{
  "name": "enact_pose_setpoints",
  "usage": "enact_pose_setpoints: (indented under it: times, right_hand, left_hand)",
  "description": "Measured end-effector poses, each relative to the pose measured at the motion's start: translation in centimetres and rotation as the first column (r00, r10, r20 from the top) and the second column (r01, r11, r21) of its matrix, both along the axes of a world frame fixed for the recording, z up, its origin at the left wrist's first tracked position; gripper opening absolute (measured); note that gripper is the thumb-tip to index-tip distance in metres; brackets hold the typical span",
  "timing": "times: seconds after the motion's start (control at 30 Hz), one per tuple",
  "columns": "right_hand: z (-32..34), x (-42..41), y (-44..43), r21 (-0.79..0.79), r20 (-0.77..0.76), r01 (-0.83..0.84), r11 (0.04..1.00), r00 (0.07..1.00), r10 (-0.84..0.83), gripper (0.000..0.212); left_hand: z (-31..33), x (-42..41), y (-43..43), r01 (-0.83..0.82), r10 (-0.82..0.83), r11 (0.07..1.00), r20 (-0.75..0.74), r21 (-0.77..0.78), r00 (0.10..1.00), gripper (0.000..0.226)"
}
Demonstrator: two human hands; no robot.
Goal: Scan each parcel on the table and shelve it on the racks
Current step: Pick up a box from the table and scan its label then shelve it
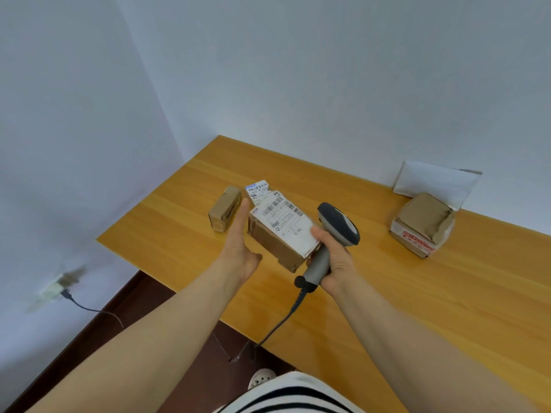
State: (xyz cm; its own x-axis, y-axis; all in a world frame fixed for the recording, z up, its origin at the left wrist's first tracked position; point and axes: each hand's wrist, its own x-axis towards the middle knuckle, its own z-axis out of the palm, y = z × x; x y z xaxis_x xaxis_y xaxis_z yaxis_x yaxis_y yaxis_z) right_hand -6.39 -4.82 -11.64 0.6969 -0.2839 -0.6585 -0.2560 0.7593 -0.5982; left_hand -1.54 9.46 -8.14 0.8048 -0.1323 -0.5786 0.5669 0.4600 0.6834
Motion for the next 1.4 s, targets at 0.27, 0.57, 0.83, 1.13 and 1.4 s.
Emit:
enact_pose_setpoints:
  times: [0.27,0.57,0.83,1.13,1.4]
  right_hand:
    - [1.0,-0.2,0.7,-0.164,0.003,-0.121,0.979,0.992,0.123,0.031]
    - [2.6,-1.3,1.9,-0.510,-0.022,-0.518,0.687,0.806,0.591,0.017]
    - [2.7,-1.1,2.6,-0.545,-0.104,-0.539,0.642,0.804,0.586,0.019]
    - [3.0,-0.5,2.8,-0.575,-0.140,-0.538,0.616,0.807,0.573,0.021]
    - [2.8,-0.1,3.2,-0.543,-0.161,-0.560,0.625,0.800,0.578,0.022]
  left_hand:
    - [-1.8,0.3,0.1,0.199,-0.205,0.965,0.017,0.172,0.979,0.053]
    - [-1.4,3.5,4.6,0.132,-0.299,0.775,0.175,0.618,0.938,0.086]
    - [-1.9,3.8,5.9,0.105,-0.303,0.725,0.177,0.681,0.936,0.082]
    - [-3.3,4.9,6.7,0.105,-0.287,0.708,0.149,0.698,0.946,0.090]
    - [-4.2,5.7,7.2,0.093,-0.266,0.702,0.140,0.706,0.954,0.091]
